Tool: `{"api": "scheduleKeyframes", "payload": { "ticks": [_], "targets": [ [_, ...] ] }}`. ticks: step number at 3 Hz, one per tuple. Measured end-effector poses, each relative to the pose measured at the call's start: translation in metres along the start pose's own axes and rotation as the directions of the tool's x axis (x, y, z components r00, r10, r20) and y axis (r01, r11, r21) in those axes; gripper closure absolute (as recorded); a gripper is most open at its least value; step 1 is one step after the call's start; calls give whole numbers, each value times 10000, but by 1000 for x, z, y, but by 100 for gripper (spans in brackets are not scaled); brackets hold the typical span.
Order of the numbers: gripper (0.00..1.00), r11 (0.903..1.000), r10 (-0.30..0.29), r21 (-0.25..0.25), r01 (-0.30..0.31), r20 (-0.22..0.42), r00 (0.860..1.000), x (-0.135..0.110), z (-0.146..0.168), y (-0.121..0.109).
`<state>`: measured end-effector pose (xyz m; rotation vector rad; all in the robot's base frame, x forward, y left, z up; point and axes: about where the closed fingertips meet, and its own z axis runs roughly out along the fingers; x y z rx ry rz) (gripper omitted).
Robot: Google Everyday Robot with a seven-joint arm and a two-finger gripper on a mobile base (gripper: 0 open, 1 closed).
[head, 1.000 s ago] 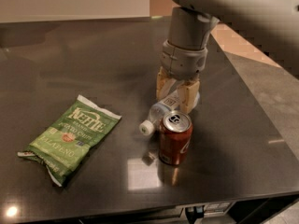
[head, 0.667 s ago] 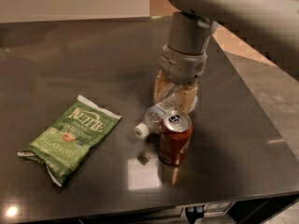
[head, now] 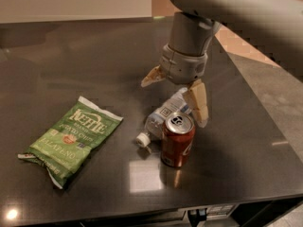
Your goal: Move blue plastic bottle near coke can
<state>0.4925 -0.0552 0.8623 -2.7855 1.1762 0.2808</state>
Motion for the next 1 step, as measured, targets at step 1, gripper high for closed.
{"api": "scheduleKeyframes", "payload": {
  "ticks": [1],
  "targets": [
    [0,10000,0,1,0,0,10000,0,0,0]
  ]
}}
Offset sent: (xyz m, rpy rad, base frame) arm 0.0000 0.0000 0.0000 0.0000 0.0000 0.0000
